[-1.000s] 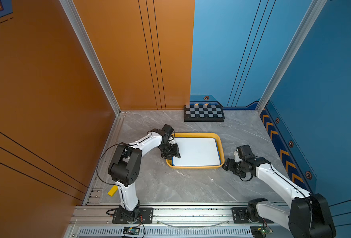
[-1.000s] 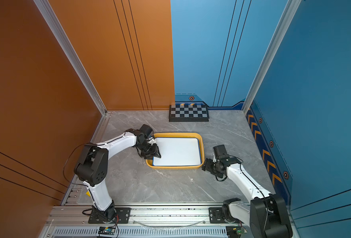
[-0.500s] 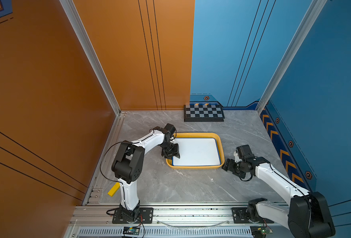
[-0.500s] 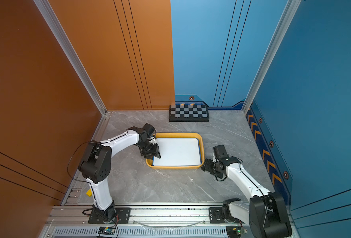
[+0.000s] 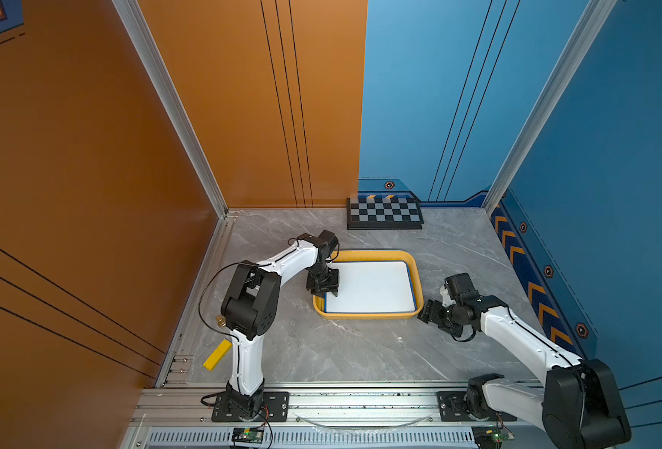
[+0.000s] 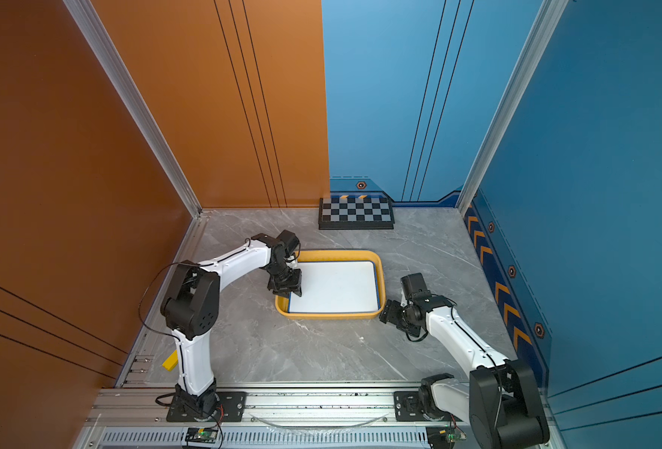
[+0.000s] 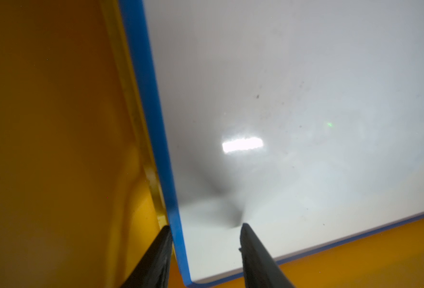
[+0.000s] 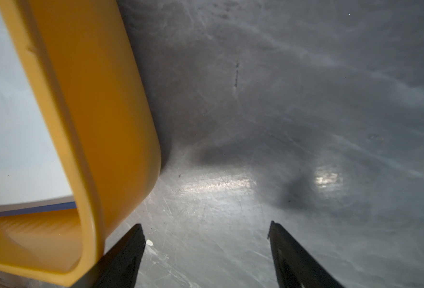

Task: Put the whiteboard into the storage box
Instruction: Place the whiteboard in the storage box.

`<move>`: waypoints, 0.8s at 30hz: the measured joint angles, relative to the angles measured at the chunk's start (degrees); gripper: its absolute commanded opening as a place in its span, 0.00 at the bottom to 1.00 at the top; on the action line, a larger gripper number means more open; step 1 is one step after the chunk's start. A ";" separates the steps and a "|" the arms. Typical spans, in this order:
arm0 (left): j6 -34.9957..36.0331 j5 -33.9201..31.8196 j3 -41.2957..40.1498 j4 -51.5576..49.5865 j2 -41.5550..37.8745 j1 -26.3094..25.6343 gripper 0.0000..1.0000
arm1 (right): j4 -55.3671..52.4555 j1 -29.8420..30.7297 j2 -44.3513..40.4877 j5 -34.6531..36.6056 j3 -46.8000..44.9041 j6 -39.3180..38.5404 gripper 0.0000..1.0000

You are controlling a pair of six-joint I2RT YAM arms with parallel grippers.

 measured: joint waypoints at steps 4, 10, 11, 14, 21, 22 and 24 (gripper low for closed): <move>-0.02 -1.42 1.84 -0.24 1.49 -0.11 0.48 | 0.02 0.00 0.00 0.00 0.00 -0.02 0.81; 0.02 -2.99 3.43 -0.11 2.27 -0.11 0.48 | 0.02 -0.02 1.22 0.04 0.31 -0.09 0.81; 0.02 -3.19 3.76 -0.15 2.43 -0.11 0.48 | 0.00 -0.13 1.77 0.09 0.52 -0.31 0.81; 0.04 -4.70 4.87 -0.35 2.56 -0.22 0.49 | -0.24 -0.96 3.69 0.31 1.75 -1.14 0.81; 0.24 -9.07 5.86 -1.16 0.13 -0.70 0.50 | -0.63 -3.17 5.55 1.75 5.73 -2.86 0.82; 0.26 -9.46 5.79 -1.25 -0.79 -0.70 0.50 | -0.79 -3.43 5.57 1.81 6.23 -3.10 0.82; 0.26 -10.27 5.42 -1.25 -3.28 -0.70 0.50 | -1.22 -3.93 5.62 1.92 7.30 -3.72 0.82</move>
